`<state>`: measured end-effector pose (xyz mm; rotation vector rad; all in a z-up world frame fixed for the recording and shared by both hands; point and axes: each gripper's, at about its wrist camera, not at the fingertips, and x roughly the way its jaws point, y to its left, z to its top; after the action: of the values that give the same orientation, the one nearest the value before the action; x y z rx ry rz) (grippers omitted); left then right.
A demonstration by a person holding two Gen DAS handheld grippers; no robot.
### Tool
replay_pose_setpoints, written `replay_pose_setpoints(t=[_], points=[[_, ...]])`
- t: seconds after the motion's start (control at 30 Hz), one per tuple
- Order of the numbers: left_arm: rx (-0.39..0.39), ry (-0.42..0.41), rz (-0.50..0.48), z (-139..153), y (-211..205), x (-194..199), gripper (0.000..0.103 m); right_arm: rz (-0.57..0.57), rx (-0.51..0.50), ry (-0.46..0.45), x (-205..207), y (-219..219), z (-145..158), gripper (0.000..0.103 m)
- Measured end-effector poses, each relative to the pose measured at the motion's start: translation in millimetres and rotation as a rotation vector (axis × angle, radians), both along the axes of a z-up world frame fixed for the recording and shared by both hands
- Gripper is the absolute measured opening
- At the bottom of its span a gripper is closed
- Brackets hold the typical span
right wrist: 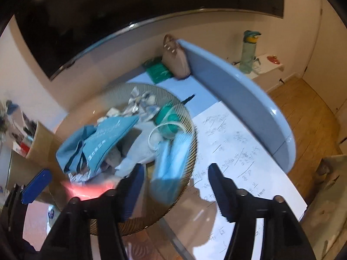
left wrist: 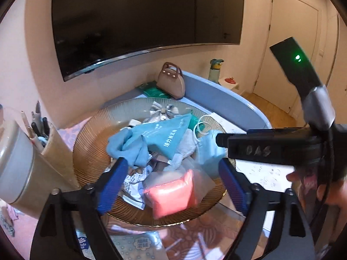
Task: Organize soft objects
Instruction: 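Open both grippers to drop the pink pack and mask into the bowl, then move both open grippers back to the items on the bed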
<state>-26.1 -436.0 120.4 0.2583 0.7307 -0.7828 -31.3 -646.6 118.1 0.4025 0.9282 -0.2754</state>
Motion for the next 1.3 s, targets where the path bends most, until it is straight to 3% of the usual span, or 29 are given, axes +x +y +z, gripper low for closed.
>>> replay_pose_setpoints(t=[0.07,0.1,0.37,0.83,1.07,1.3], points=[[-0.002,0.026,-0.009,-2.8,0.3,1.2,0.088,-0.004,0.053,-0.020,-6.3,-3.5,-0.3,0.083],[-0.001,0.037,-0.011,-3.7,1.0,0.6,0.088,-0.014,0.066,-0.029,-10.0,-4.7,-0.3,0.085],[0.025,0.019,-0.032,-7.0,10.6,-16.2,0.088,-0.024,0.093,-0.058,-23.9,9.1,5.5,0.085],[0.043,0.063,-0.029,-16.0,77.1,-39.7,0.088,0.008,0.081,-0.038,-51.1,66.7,4.4,0.085],[0.058,0.068,0.028,-18.1,135.3,-39.5,0.088,0.121,0.086,-0.049,-72.0,123.1,13.0,0.085],[0.083,0.088,0.170,-34.3,212.7,-19.4,0.088,0.307,0.071,-0.013,-64.9,209.2,7.5,0.085]])
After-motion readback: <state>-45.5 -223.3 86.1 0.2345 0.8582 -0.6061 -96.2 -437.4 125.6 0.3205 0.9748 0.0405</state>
